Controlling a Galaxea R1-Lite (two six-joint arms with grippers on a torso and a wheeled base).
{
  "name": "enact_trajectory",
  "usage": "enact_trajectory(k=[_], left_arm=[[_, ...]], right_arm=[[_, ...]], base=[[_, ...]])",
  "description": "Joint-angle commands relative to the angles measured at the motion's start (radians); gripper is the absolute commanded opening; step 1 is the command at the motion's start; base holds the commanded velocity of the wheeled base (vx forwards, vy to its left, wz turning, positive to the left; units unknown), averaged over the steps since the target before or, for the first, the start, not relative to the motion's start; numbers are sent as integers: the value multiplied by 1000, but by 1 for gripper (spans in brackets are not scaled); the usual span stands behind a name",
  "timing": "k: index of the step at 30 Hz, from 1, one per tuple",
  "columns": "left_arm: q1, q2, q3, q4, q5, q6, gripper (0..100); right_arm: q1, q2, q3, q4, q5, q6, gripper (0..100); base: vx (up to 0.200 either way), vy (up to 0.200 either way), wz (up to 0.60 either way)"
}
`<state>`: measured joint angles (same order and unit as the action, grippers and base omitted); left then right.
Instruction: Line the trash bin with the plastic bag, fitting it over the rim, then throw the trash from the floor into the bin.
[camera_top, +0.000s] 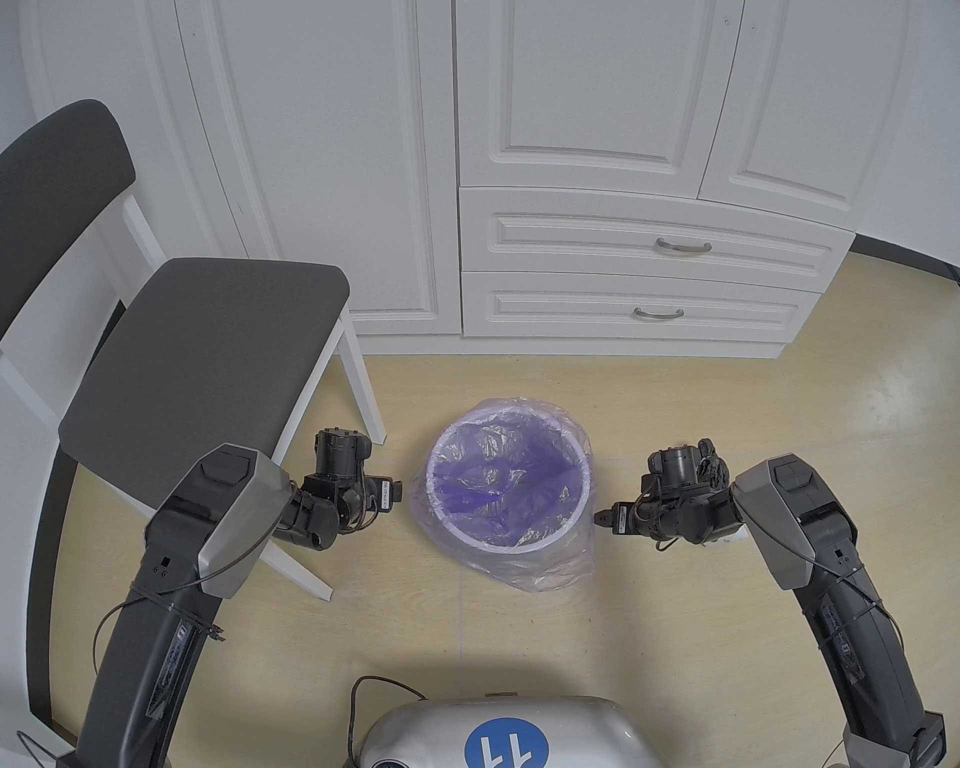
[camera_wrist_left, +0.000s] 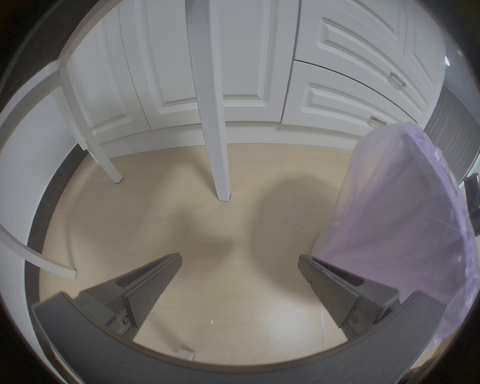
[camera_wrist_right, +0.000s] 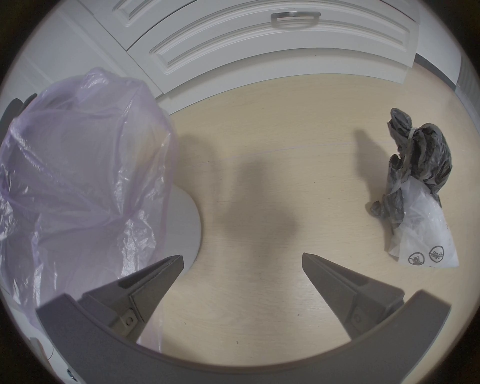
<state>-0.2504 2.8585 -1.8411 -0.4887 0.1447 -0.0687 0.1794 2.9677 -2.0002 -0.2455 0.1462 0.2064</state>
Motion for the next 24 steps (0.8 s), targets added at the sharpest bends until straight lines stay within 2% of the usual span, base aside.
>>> enact_trajectory(k=[1, 2, 3, 4, 5, 8, 13, 19, 24], left_arm=[[-32, -171, 160, -24, 56, 92, 100], [-43, -177, 164, -37, 99, 115, 100], [-43, -177, 164, -37, 99, 115, 100], [-59, -180, 166, -64, 162, 141, 100], [-70, -185, 167, -80, 190, 153, 100], [-105, -214, 192, -134, 230, 173, 100], [-135, -229, 198, -189, 265, 231, 100], [-145, -229, 203, -214, 268, 234, 100], [-147, -229, 230, -251, 263, 234, 100]], right_arm=[[-1, -1, 0, 0, -28, -1, 100], [-4, -1, 0, -1, -33, -1, 100], [-4, -1, 0, -1, -33, -1, 100], [-8, -1, 0, -1, -39, -1, 100], [-8, -2, 0, -1, -40, -1, 100], [-12, -1, 0, -5, -40, -1, 100], [-17, 1, 0, -26, -40, -2, 100], [-14, -15, 0, -124, -42, -2, 100], [-14, -118, 147, -245, -20, -5, 100]], base=[[0, 0, 0], [0, 0, 0], [0, 0, 0], [0, 0, 0], [0, 0, 0], [0, 0, 0], [0, 0, 0], [0, 0, 0], [0, 0, 0]])
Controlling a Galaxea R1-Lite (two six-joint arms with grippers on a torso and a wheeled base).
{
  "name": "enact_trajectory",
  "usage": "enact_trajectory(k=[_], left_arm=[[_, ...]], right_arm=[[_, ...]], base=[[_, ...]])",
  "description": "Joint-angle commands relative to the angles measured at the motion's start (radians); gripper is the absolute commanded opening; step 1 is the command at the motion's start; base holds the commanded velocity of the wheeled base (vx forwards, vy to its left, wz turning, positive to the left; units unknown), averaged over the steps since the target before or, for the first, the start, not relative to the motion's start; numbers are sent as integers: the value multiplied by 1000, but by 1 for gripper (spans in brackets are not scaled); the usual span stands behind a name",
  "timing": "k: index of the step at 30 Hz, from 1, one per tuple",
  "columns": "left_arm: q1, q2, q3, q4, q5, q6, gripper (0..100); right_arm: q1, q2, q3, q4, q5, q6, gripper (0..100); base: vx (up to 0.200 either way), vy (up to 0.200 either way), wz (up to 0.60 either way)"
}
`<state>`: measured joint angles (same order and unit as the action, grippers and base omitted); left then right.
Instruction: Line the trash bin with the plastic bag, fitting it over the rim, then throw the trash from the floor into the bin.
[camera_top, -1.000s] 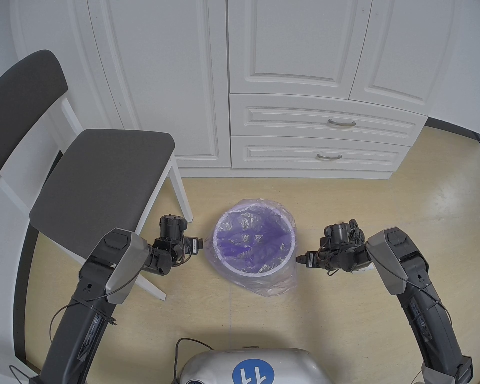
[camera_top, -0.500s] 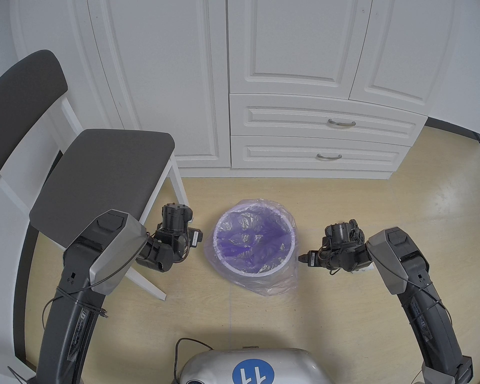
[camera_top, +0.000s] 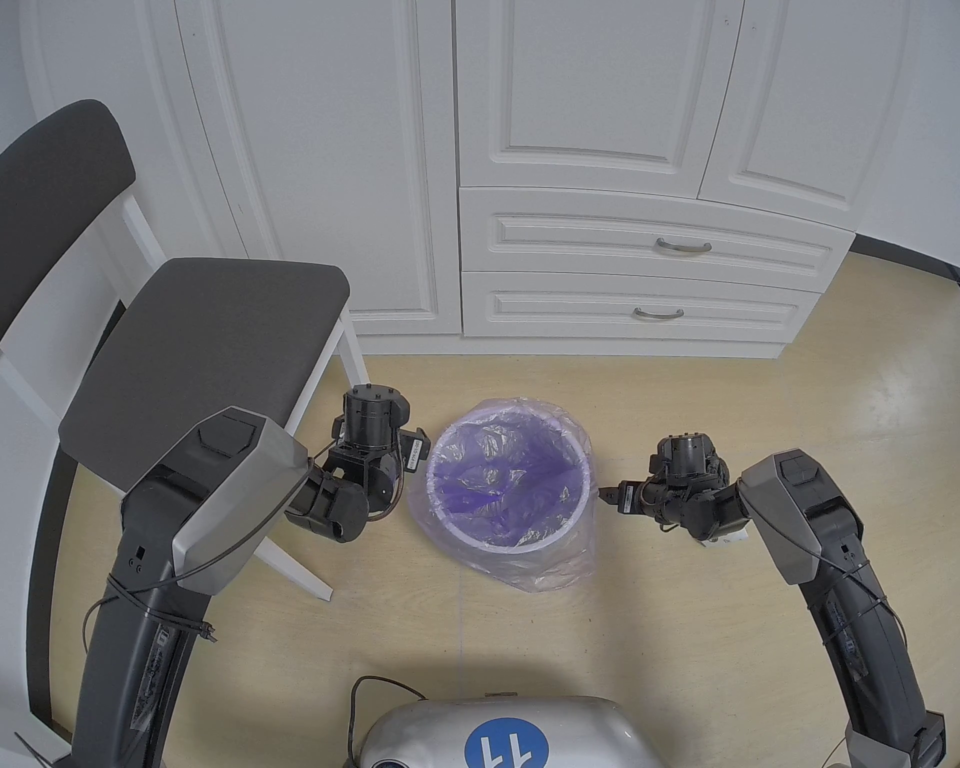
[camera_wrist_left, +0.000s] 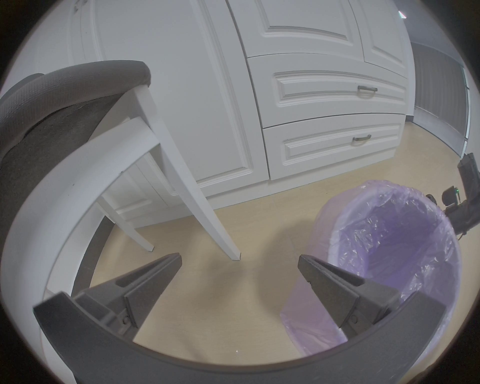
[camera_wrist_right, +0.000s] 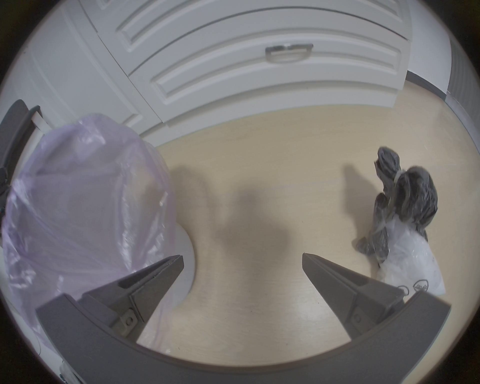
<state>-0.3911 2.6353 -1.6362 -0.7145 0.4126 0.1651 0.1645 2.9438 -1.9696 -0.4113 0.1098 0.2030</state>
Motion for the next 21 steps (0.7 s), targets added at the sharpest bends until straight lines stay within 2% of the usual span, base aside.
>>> enact_trajectory(k=[1, 4, 6, 10, 12, 14, 16, 17, 18, 20, 21], left_arm=[[-6, -8, 36, -31, -5, 1, 100], [-8, -18, 61, -42, -5, 1, 100], [-8, -31, 79, -42, -5, -1, 100], [-8, -46, 98, -43, -6, -6, 100], [-8, -46, 101, -48, -6, -6, 100], [-8, -44, 110, -65, -6, -4, 100], [-8, -44, 122, -77, -6, -4, 100], [-8, -44, 122, -77, -6, -4, 100], [-8, -41, 131, -91, -6, -3, 100], [-5, -37, 142, -109, -6, -4, 100], [-2, -37, 147, -117, -6, -4, 100]], right_arm=[[0, -112, 146, -107, 31, -2, 100], [-19, -180, 221, -96, 85, -39, 100], [-40, -242, 301, -55, 136, -100, 100], [-60, -292, 411, -35, 280, -237, 100], [-59, -273, 405, -35, 294, -249, 100], [-43, -241, 379, -35, 298, -208, 100], [-8, -204, 328, -37, 300, -105, 100], [-8, -204, 328, -37, 300, -105, 100], [26, -157, 236, -40, 289, 13, 100], [35, -112, 140, -35, 263, 93, 100], [35, -100, 109, -20, 243, 102, 100]], base=[[0, 0, 0], [0, 0, 0], [0, 0, 0], [0, 0, 0], [0, 0, 0], [0, 0, 0], [0, 0, 0], [0, 0, 0], [0, 0, 0], [0, 0, 0], [0, 0, 0]])
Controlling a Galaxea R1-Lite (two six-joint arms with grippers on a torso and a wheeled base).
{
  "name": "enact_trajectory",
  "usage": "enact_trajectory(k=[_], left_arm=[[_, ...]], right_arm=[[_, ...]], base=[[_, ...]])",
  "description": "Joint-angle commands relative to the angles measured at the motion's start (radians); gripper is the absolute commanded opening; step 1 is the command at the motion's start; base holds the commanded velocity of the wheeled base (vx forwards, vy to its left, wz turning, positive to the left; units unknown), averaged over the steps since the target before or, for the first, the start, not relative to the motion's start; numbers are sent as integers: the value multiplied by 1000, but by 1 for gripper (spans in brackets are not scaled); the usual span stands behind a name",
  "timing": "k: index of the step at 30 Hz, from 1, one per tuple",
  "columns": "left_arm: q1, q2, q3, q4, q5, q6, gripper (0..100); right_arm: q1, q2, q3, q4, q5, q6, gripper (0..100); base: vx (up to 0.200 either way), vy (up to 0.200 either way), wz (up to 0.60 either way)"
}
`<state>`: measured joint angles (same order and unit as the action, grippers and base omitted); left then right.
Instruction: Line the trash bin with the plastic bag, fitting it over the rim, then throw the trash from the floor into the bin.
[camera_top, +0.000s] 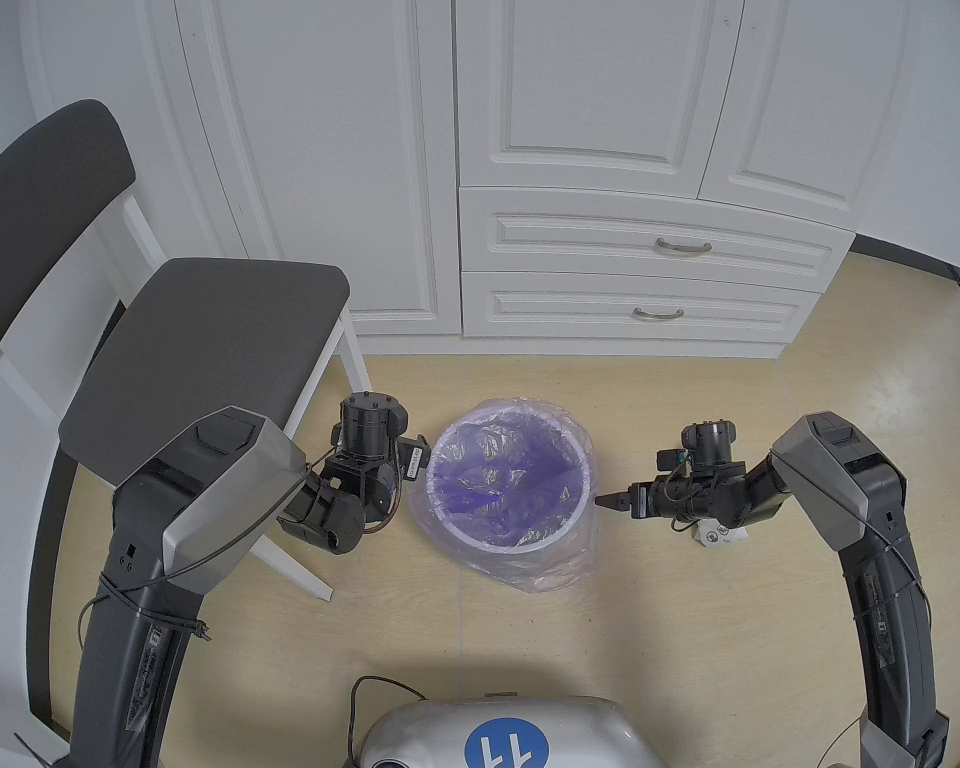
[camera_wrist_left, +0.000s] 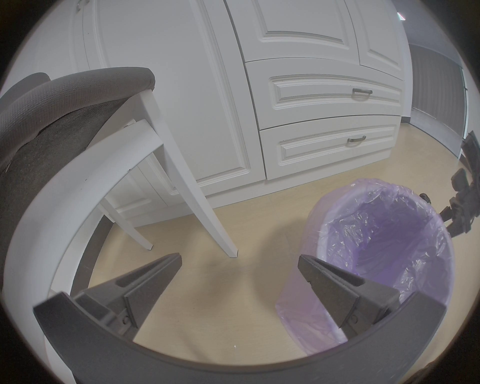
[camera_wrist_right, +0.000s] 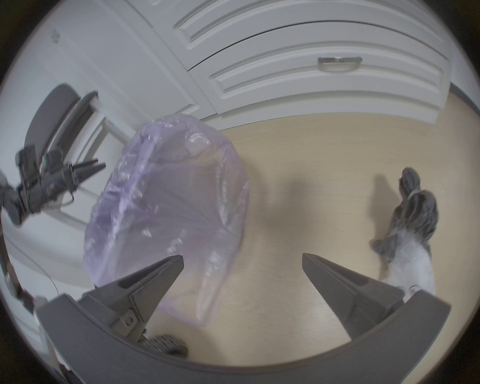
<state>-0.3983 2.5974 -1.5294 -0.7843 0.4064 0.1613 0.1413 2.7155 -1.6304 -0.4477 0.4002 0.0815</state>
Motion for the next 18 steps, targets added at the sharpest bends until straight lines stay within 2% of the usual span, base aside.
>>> enact_trajectory(k=[1, 5, 8, 18], left_arm=[[7, 3, 46, -56, 0, 0, 100], [13, 6, 52, -70, 0, -3, 100], [13, 7, 54, -73, 0, -5, 100], [10, 6, 60, -87, 0, -5, 100]], right_arm=[[58, 139, -252, 29, -66, 219, 100], [58, 174, -328, 112, -89, 210, 100], [49, 219, -370, 191, -156, 204, 100], [47, 237, -370, 199, -172, 138, 100]], base=[[0, 0, 0], [0, 0, 0], [0, 0, 0], [0, 0, 0]])
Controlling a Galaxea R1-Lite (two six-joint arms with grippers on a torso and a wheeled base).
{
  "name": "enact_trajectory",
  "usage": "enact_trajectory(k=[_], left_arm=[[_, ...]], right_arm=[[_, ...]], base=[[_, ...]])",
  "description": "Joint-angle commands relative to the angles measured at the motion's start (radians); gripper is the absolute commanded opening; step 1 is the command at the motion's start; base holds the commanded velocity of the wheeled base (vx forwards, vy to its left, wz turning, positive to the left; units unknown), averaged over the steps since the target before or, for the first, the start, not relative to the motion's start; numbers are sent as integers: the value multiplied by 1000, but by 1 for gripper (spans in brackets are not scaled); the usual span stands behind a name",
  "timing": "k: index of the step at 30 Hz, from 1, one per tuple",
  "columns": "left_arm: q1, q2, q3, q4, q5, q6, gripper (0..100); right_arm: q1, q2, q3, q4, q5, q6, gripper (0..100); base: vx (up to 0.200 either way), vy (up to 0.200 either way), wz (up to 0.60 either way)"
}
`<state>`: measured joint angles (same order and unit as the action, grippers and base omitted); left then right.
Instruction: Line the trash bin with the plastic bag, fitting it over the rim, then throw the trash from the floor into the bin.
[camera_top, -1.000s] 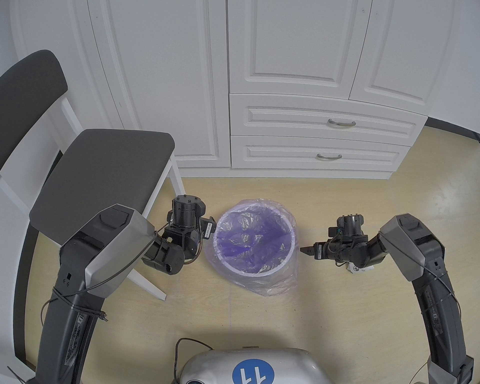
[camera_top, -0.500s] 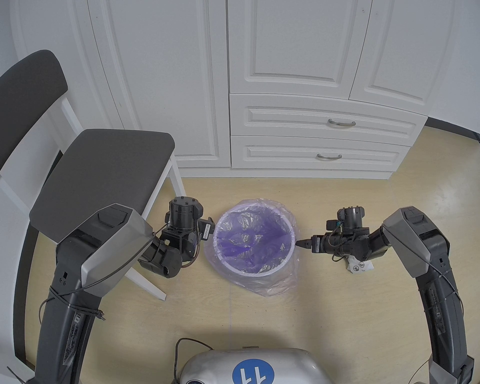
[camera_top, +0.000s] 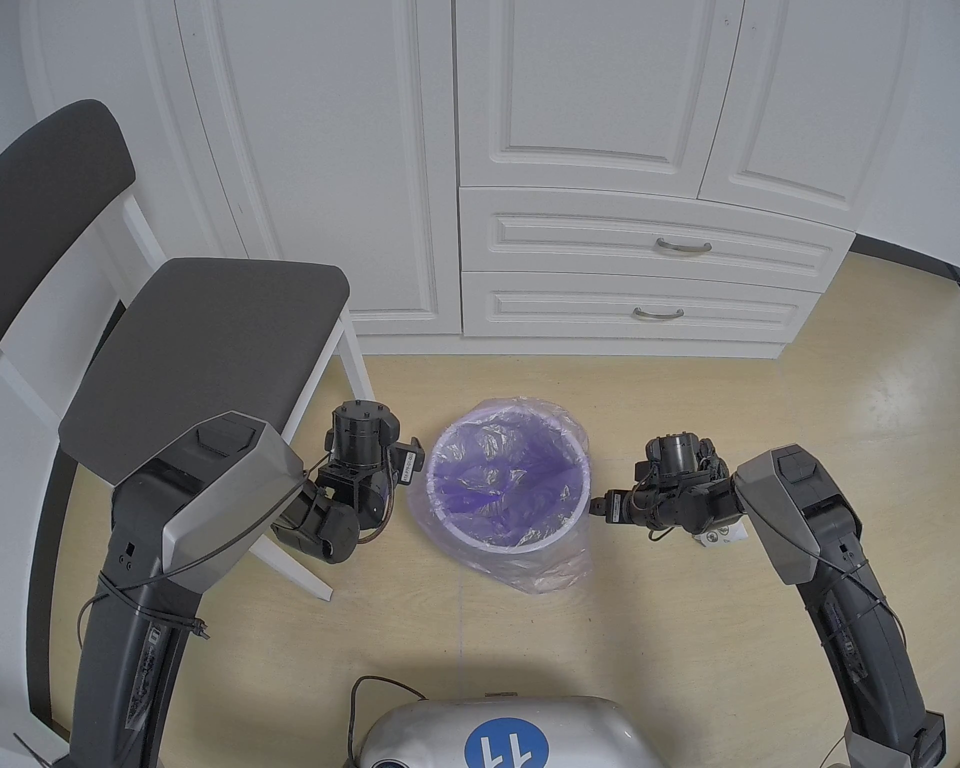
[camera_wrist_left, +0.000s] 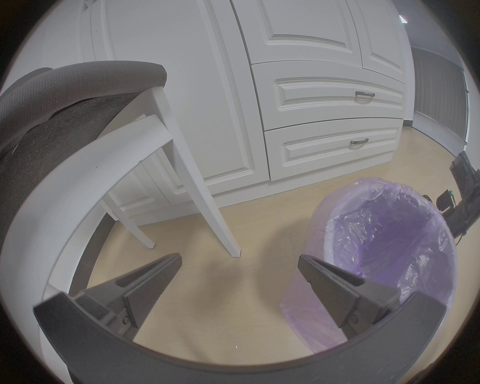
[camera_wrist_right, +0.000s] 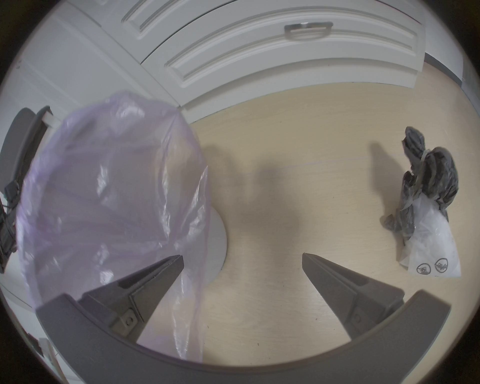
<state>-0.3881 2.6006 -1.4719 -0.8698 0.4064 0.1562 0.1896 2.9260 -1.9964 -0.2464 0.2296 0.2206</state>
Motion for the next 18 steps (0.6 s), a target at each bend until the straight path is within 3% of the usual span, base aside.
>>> enact_trajectory(k=[1, 6, 11, 14, 15, 18], left_arm=[[2, 3, 2, -2, 0, 0, 100], [2, -7, 15, -14, 0, -1, 100], [-20, -88, 185, -63, -34, -24, 100], [-38, -191, 318, -144, -172, -38, 100], [-40, -200, 324, -146, -181, -40, 100], [-48, -323, 446, -149, -256, -43, 100]], right_arm=[[-1, 25, -4, -2, -3, -3, 100], [-7, -28, -4, 1, -6, -3, 100], [-50, -179, 157, -2, 10, -67, 100], [-99, -350, 347, -17, 59, -230, 100], [-102, -364, 363, -19, 63, -239, 100], [-136, -547, 642, -140, 119, -334, 100]], base=[[0, 0, 0], [0, 0, 0], [0, 0, 0], [0, 0, 0], [0, 0, 0], [0, 0, 0]])
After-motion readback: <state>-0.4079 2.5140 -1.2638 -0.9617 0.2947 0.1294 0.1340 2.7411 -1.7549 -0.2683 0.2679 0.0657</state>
